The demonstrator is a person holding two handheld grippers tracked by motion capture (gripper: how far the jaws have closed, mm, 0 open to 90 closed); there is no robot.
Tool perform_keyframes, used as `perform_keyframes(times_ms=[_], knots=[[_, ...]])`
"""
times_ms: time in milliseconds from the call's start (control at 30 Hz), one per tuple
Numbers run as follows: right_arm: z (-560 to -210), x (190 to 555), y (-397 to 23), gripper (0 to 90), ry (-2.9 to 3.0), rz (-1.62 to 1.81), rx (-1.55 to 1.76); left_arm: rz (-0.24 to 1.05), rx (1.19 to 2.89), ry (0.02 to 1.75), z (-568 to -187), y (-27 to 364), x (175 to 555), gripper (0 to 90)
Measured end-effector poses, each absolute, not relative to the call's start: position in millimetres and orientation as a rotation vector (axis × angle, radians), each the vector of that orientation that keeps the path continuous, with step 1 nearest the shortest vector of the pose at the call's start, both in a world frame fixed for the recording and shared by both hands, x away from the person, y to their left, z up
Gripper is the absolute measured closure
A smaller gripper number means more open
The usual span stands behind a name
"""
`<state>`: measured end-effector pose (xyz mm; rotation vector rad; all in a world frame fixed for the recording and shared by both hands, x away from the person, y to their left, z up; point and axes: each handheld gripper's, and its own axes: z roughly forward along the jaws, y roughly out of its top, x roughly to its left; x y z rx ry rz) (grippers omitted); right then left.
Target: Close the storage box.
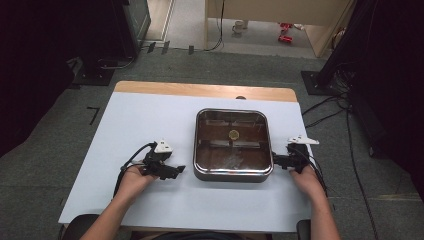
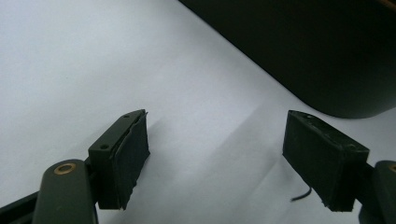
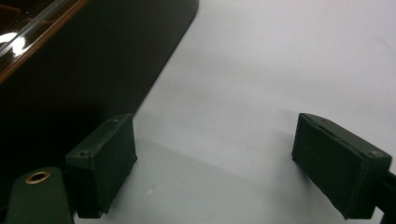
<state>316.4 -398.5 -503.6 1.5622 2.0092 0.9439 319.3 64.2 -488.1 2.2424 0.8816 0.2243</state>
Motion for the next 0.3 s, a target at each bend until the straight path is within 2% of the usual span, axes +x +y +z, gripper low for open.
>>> perform_keyframes(times_ms=[100, 300], knots=[[-503.6, 316.5, -398.5, 13.3, 2.009, 0.944, 1.562, 0.236, 2.231, 0.866, -490.7, 64.1, 317.0, 18.1], [-503.6, 316.5, -398.5, 13.2, 2.009, 0.944, 1.562, 0.344, 2.199, 0.841, -498.2, 61.4, 306.7, 17.3]])
